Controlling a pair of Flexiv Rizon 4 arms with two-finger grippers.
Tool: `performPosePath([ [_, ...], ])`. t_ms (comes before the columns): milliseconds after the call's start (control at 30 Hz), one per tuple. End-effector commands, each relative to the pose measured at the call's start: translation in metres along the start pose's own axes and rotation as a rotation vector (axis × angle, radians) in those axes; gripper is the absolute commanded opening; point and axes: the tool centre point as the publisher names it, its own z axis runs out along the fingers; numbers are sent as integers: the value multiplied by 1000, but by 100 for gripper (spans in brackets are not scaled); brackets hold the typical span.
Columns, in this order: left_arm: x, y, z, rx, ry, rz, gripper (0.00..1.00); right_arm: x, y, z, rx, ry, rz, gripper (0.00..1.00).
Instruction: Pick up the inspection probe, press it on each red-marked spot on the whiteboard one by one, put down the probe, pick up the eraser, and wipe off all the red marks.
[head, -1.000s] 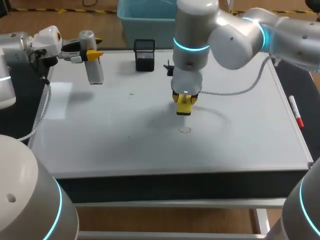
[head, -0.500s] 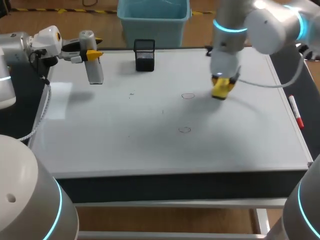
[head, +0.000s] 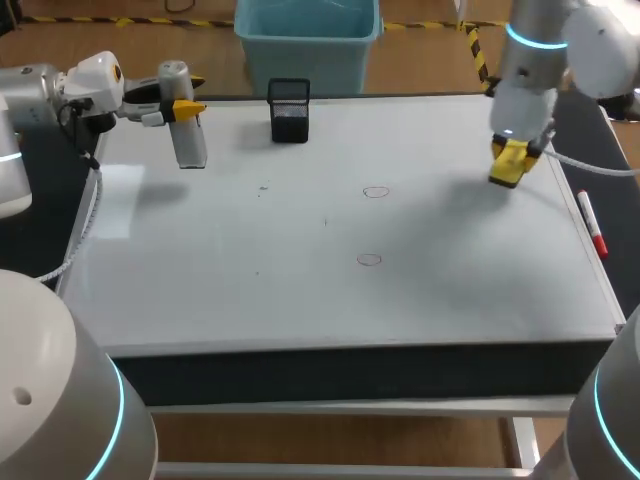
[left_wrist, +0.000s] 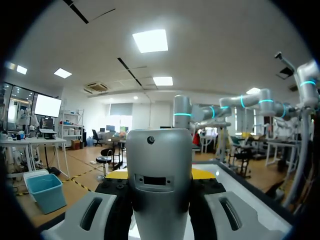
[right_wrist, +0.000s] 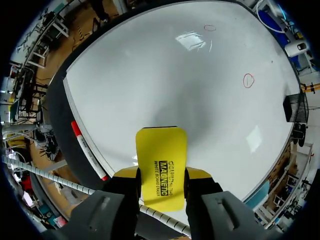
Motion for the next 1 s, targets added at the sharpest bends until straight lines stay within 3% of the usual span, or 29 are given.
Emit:
performPosePath([
  [33,0,-1,0,-1,1,-1,0,14,-21,-1,-20,-32,11,0],
  [400,0,-1,0,-1,1,-1,0,28,-39,0,-20,-12,20,0],
  [1000,0,-1,0,-1,1,-1,0,29,-39,1,-21,-9,20,0],
])
